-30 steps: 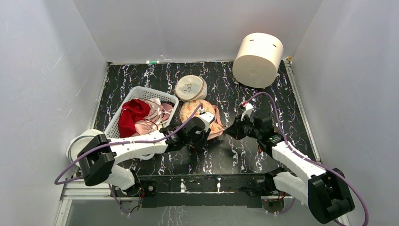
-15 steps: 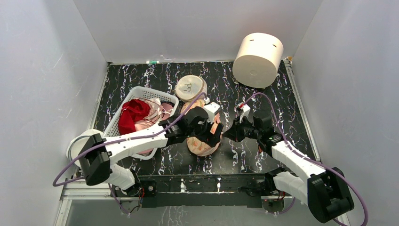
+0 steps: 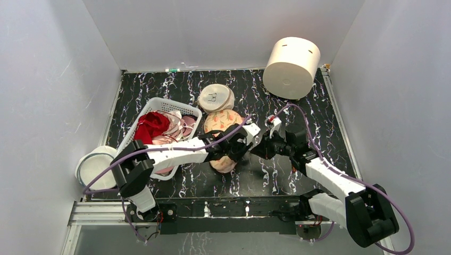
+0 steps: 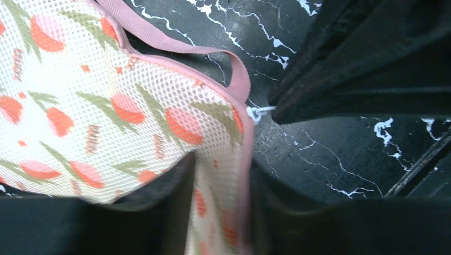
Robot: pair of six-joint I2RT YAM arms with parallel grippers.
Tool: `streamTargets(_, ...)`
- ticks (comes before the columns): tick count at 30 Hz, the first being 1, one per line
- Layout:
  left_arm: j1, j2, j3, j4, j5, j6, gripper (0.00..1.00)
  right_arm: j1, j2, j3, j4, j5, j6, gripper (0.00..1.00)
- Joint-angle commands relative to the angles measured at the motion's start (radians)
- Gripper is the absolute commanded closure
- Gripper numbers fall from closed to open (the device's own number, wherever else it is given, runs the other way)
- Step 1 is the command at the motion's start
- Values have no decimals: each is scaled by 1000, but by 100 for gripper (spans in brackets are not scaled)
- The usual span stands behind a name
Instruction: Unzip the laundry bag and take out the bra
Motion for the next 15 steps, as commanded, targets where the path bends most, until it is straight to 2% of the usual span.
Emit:
streamTargets(1,5,-134,-71,19,7,79,76,2,28,34,97,23,1,100)
streamTargets(12,2,-253,-139,-7,147,149,100,4,125,51,217,26,102,100)
streamTargets(15,3,-275,-146,0,167,153,100,4,156,51,229,64,129,100)
